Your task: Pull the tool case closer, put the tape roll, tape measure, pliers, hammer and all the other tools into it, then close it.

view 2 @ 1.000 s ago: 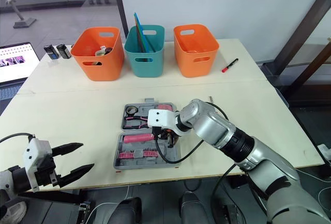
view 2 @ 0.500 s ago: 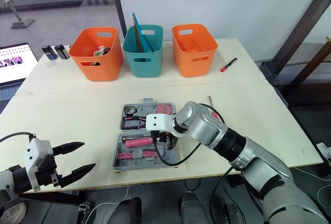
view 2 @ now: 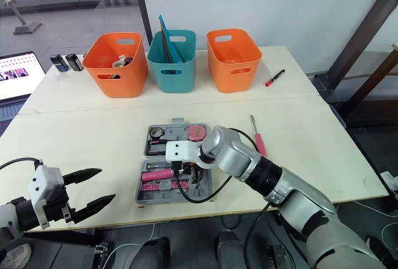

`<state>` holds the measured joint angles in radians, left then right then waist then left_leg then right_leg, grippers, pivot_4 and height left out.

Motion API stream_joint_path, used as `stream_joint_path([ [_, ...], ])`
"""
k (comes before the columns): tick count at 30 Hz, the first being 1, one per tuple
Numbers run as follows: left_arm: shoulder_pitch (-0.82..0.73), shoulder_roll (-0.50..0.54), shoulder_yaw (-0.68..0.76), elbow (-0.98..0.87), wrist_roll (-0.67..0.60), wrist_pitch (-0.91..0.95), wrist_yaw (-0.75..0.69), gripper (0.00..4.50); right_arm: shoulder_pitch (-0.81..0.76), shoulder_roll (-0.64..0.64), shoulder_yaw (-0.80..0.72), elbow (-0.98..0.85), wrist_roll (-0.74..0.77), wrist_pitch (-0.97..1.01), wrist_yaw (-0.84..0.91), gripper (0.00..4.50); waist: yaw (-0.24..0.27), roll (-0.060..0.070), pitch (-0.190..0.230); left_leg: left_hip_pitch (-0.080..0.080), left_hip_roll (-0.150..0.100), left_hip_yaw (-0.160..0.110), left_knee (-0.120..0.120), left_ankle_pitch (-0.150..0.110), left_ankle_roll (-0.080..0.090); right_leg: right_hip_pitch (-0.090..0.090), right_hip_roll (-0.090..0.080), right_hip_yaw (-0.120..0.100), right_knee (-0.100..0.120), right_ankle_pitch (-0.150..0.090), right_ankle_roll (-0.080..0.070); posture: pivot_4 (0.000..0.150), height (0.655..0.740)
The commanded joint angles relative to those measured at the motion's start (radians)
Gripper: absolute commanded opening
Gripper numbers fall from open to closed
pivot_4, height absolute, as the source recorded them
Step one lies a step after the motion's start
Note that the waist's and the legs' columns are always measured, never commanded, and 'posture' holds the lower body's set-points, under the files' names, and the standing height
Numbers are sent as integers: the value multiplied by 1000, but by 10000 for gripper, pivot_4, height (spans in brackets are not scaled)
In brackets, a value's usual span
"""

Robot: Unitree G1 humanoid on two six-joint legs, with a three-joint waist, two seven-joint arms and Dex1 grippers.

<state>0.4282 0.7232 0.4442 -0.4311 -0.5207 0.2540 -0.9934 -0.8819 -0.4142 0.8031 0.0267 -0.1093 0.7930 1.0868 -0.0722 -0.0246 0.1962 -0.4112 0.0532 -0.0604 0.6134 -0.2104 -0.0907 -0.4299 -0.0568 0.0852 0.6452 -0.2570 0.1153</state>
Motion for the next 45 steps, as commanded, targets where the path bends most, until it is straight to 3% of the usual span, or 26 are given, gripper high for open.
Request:
stream_joint_path([
  [1,3,-2,2,-3,3,-16,-1,45000,-6,15,-17,-8,-9,-3,-3,171,0,0,0,0,0,0,0,0,0,0,0,0,0,0,0,1500,7400],
  [8,0,-3,-3,0,8,-14,-4,45000,-10,23,-32,-8,-9,3,-10,171,0,0,0,0,0,0,0,0,0,0,0,0,0,0,0,1500,7400],
  [12,-3,-2,-12,-3,-5,-2,-10,45000,-31,5,-50,-47,-1,17,5,17412,0,0,0,0,0,0,0,0,0,0,0,0,0,0,0,1500,7400],
  [19,-28,2,-19,2,-15,2,-11,45000,-3,-70,-162,-136,99,59,77,17412,2,0,0,0,0,0,0,0,0,0,0,0,0,0,0,1500,7400],
  [27,-60,9,-37,4,-24,15,-18,45000,166,-36,-277,-60,118,-305,-29,17412,-1,0,0,0,0,0,0,0,0,0,0,0,0,0,0,1500,7400],
  [30,-74,13,-44,2,-27,24,-17,45000,177,9,-265,-8,156,-272,14,8722,0,0,0,0,0,0,0,0,0,0,0,0,0,0,0,1500,7400],
  [32,-79,14,-44,2,-28,27,-18,45000,176,35,-272,18,166,-270,15,303,0,0,0,0,0,0,0,0,0,1,0,0,0,0,0,1500,7400],
  [45,-78,35,-37,-9,-24,42,-19,45000,173,140,-229,306,87,-303,-19,303,-2,0,0,1,0,0,0,0,0,1,1,0,0,0,0,1500,7400],
])
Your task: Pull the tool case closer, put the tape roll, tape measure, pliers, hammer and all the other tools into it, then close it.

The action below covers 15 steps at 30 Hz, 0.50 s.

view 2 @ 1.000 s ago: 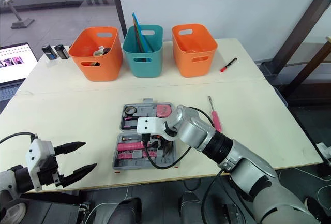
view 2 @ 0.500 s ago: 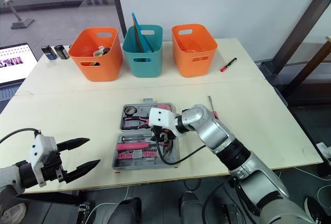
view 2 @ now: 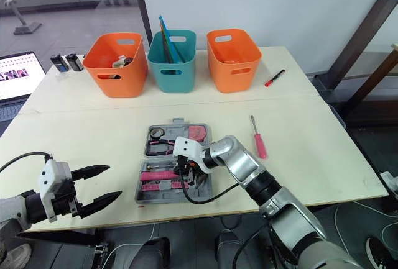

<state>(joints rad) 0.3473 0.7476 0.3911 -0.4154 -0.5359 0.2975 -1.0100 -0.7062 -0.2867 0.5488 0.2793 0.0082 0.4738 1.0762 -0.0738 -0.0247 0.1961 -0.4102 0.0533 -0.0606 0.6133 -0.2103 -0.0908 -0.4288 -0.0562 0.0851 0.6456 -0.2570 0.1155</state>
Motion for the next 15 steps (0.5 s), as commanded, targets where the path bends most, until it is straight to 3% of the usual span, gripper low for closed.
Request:
stream_joint_path([
  [1,2,11,16,-26,-10,0,-1,45000,0,13,37,73,-43,29,-7,303,0,0,0,0,0,0,0,0,0,0,0,0,0,0,0,1500,7400],
  [9,11,11,20,-41,-12,7,8,45000,18,-7,139,198,-141,41,20,303,-1,-3,-13,6,0,0,0,0,0,5,0,0,0,0,0,1500,7400],
  [15,16,10,27,-48,-15,12,15,45000,19,20,71,186,-101,-65,9,303,0,-3,-25,11,0,0,-3,-1,-1,7,0,0,-6,-1,-1,1500,7400],
])
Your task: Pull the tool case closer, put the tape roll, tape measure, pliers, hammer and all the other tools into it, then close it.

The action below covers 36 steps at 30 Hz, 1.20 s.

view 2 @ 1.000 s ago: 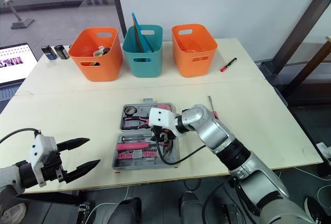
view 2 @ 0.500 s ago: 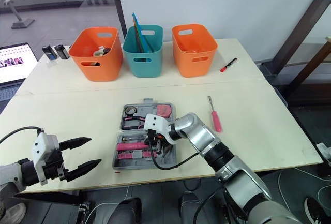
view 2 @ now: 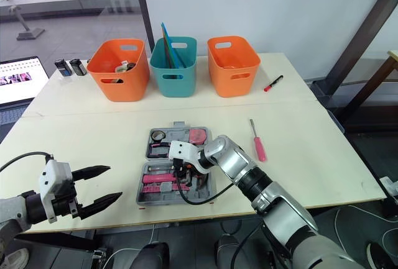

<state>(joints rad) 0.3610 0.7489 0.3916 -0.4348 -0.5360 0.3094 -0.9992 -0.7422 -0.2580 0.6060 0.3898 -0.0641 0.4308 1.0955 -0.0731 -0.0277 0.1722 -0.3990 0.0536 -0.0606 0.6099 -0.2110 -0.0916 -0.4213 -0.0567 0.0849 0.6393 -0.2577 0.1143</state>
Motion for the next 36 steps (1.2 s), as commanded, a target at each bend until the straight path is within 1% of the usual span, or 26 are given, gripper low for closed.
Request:
stream_joint_path([
  [1,2,8,29,-29,-17,2,5,45000,54,-5,-19,52,0,-50,-4,303,0,-1,-1,0,0,0,0,0,0,0,0,0,0,0,0,1500,7400],
  [4,5,6,32,-30,-17,6,6,45000,65,-35,-111,-45,54,-151,13,303,1,0,0,-2,0,0,0,0,0,0,0,0,-1,0,0,1500,7400],
  [5,5,4,34,-27,-22,11,8,45000,75,-64,-142,-89,76,-165,34,303,2,1,0,-5,0,0,0,0,0,-2,0,0,-1,0,0,1500,7400],
  [7,-2,-3,38,-20,-39,25,15,45000,94,-112,-201,-153,134,-158,79,303,7,2,6,-12,0,0,1,0,0,-5,0,0,-1,1,-1,1500,7400],
  [8,-8,-8,40,-16,-44,27,20,45000,102,-127,-231,-171,160,-146,83,303,7,2,8,-13,0,0,1,0,0,-5,0,0,-1,1,-1,1500,7400],
  [9,-18,-15,43,-4,-45,27,30,45000,112,-143,-287,-180,196,-139,72,2601,6,1,8,-13,0,0,1,0,0,-5,0,0,-2,1,0,1500,7400],
  [11,-37,-35,58,29,-35,13,58,45000,151,-195,-375,-198,243,-155,69,8716,5,2,8,-13,0,0,1,0,0,-5,0,-1,-2,1,0,1500,7400],
  [14,-30,-62,86,72,-22,-5,81,45000,216,-248,-468,-215,276,-186,46,23234,4,1,8,-12,0,0,1,0,0,-4,0,-1,-2,0,0,1500,7400],
  [15,-23,-82,109,94,-30,-14,96,45000,250,-266,-521,-212,296,-201,26,27773,3,1,9,-12,0,0,1,0,0,-4,0,-1,-2,0,0,1500,7400],
  [17,-4,-116,150,134,-42,-36,109,45000,318,-299,-597,-202,315,-243,3,38929,3,1,9,-12,0,0,1,0,1,-4,0,-1,-3,0,0,1500,7400],
  [18,11,-133,171,161,-37,-61,109,45000,360,-311,-641,-193,330,-269,-9,43189,3,1,9,-12,0,0,1,0,1,-4,0,-1,-3,0,0,1500,7400],
  [19,22,-144,183,179,-32,-79,107,45000,388,-318,-668,-190,340,-285,-15,44576,3,0,9,-12,0,0,1,0,1,-4,0,-1,-3,0,0,1500,7400],
  [20,30,-150,191,190,-28,-92,104,45000,406,-321,-684,-192,348,-295,-20,44576,3,0,9,-12,0,0,1,0,1,-3,0,-1,-4,0,0,1500,7400],
  [22,74,-174,215,255,2,-169,88,45000,509,-346,-745,-160,357,-366,-15,44576,4,0,9,-12,0,0,1,0,1,-3,0,-1,-4,1,0,1500,7400],
  [24,109,-205,259,317,3,-232,88,45000,612,-362,-818,-112,370,-431,-25,44576,6,-1,9,-11,0,0,2,0,1,-2,0,-1,-4,1,0,1500,7400],
  [27,140,-232,306,381,2,-302,98,45000,696,-366,-876,-20,362,-507,-69,44576,4,-2,10,-11,-1,1,2,-1,1,0,-2,-1,-8,1,0,1500,7400],
  [29,155,-241,325,397,-4,-320,105,45000,730,-367,-893,26,358,-545,-78,44576,2,-3,10,-11,-1,1,3,-1,1,-2,-3,-1,-10,1,0,1500,7400],
  [32,176,-254,349,398,-28,-335,107,45000,747,-359,-949,83,398,-550,-111,44576,-1,-3,10,-10,-1,2,5,-3,-2,-4,-4,-1,-12,0,1,1500,7400],
  [36,174,-260,354,389,-47,-342,117,45000,723,-359,-957,56,418,-518,-127,44576,-4,-3,10,-10,-1,3,3,-3,-2,-2,-5,-1,-22,1,-1,1500,7400],
])
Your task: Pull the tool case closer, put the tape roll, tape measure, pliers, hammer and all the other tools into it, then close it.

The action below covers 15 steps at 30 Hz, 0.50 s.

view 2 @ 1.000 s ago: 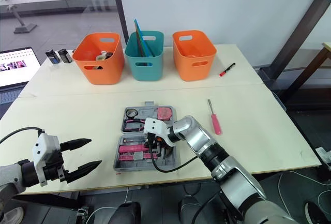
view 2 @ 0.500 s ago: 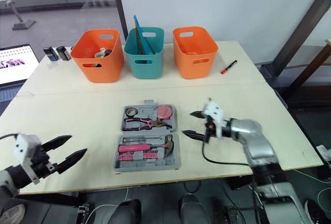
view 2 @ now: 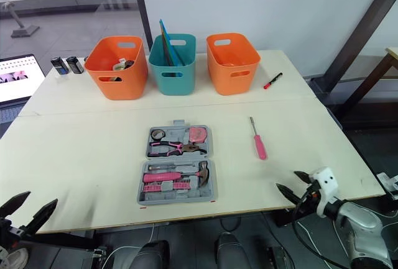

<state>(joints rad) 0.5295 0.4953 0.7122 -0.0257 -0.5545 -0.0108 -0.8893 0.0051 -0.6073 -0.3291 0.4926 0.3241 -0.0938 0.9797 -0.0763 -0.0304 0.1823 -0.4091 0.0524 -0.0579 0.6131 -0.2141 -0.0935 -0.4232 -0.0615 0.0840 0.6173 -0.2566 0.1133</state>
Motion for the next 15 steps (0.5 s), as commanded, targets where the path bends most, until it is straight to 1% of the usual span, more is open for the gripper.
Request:
stream_joint_path([
  [1,6,-7,28,-27,-31,-19,6,45000,-38,-9,-23,-58,39,24,-21,44576,-1,0,0,0,0,1,0,0,1,0,0,0,-1,0,0,1500,7400],
  [2,5,-6,17,-33,-27,-19,1,45000,-56,-8,-23,-67,46,39,-32,44576,0,0,0,0,0,2,0,1,3,1,-1,1,-1,3,-4,1500,7400],
  [6,-33,28,-33,-47,-33,21,-29,45000,-110,-10,2,-133,51,121,-66,44576,6,0,0,0,-1,2,0,1,3,1,0,1,0,3,-5,1500,7400],
  [8,-59,76,-68,-55,-19,37,-67,45000,-145,-19,33,-189,47,196,-79,44576,9,0,0,0,-1,0,0,1,4,1,1,1,1,3,-5,1500,7400],
  [10,-82,133,-100,-89,-46,90,-113,45000,-200,-37,74,-246,22,285,-111,44576,8,0,0,0,0,-1,0,1,4,1,2,1,2,3,-5,1500,7400],
  [12,-87,200,-147,-158,-79,168,-170,45000,-272,-60,123,-297,-13,434,-171,44576,7,2,1,0,0,-1,0,1,4,1,2,1,2,4,-6,1500,7400],
  [15,-114,275,-206,-257,-101,246,-205,45000,-349,-79,198,-356,-52,571,-209,44576,7,4,2,-2,-1,2,0,1,4,1,0,2,2,4,-7,1500,7400],
])
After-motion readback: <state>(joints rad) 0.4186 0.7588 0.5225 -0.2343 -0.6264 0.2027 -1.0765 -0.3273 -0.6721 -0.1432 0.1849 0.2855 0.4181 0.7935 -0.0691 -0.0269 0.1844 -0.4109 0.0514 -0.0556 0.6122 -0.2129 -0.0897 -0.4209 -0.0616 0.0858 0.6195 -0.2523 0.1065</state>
